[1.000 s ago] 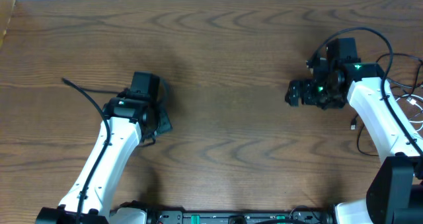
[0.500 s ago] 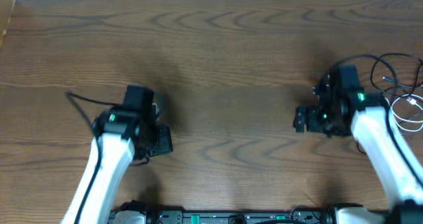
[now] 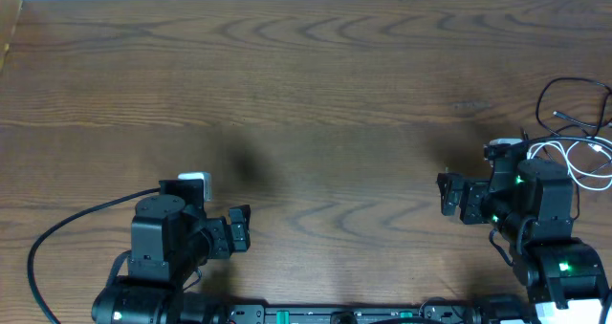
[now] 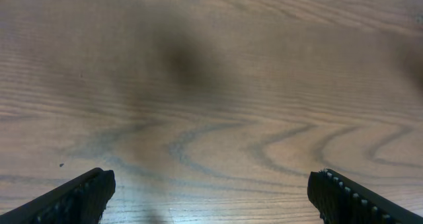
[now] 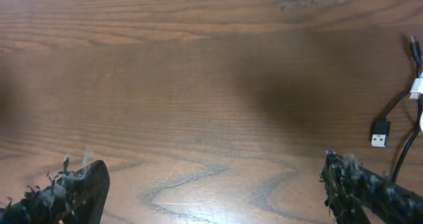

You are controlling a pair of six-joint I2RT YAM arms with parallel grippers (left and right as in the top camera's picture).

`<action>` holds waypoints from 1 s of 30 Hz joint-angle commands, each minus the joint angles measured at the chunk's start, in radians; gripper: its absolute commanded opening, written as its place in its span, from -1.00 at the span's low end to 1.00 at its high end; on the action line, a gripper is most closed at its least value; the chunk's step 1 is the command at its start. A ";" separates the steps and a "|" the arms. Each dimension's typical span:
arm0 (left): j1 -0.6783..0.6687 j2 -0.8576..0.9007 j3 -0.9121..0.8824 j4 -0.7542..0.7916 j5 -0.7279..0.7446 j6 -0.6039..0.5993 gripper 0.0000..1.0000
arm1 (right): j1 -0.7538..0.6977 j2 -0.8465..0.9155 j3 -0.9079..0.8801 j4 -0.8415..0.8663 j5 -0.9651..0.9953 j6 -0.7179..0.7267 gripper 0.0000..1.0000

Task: Untangle cables

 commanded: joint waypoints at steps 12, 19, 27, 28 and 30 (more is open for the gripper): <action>0.004 0.002 -0.004 0.000 0.006 0.021 0.96 | 0.004 0.008 -0.011 -0.002 0.007 0.011 0.98; 0.004 0.002 -0.004 0.000 0.006 0.021 0.96 | 0.004 -0.005 -0.012 -0.002 0.007 0.011 0.99; 0.004 0.002 -0.004 0.000 0.006 0.021 0.96 | 0.002 -0.172 -0.023 -0.015 0.086 -0.043 0.99; 0.004 0.002 -0.004 0.000 0.006 0.021 0.96 | 0.003 -0.217 -0.037 -0.003 0.086 -0.067 0.99; 0.004 0.002 -0.004 0.000 0.006 0.021 0.96 | 0.003 -0.294 -0.064 0.024 0.086 -0.100 0.99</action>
